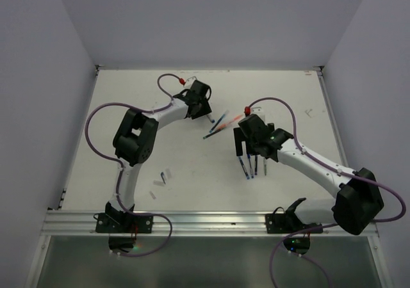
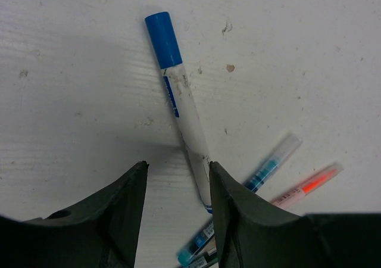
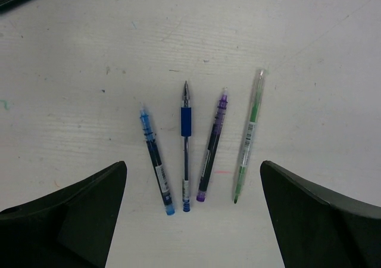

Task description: Open the pen caps

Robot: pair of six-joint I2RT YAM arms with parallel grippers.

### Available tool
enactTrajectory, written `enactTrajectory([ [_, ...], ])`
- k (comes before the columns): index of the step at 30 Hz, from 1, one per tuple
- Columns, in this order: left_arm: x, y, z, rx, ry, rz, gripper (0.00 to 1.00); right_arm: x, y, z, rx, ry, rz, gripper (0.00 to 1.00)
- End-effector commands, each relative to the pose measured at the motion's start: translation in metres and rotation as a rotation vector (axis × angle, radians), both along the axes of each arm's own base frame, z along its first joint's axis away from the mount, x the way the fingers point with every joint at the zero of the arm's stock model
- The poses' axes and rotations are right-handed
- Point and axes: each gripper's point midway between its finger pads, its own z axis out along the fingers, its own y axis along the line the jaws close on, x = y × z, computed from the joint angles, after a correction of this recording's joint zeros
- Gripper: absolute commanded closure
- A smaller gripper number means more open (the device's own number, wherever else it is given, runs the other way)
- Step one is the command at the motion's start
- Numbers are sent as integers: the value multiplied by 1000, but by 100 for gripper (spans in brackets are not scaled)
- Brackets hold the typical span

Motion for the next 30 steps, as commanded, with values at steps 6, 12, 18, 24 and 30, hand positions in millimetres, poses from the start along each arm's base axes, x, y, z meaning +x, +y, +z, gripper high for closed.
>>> enactTrajectory([
  [6,7,-17,7,23,-39,-28,55,-3,1,20,63,-57,15,1],
  [12,4,-22,-12,43,-9,-35,56,-4,-3,24,55,-72,15,1],
  [18,3,-23,-25,117,37,-34,58,-6,-7,29,63,-94,8,2],
  [24,-3,-14,-33,169,57,-30,74,-6,-8,34,68,-109,5,2],
  [30,-8,-1,-44,249,81,-49,91,-5,-6,36,84,-114,4,2],
])
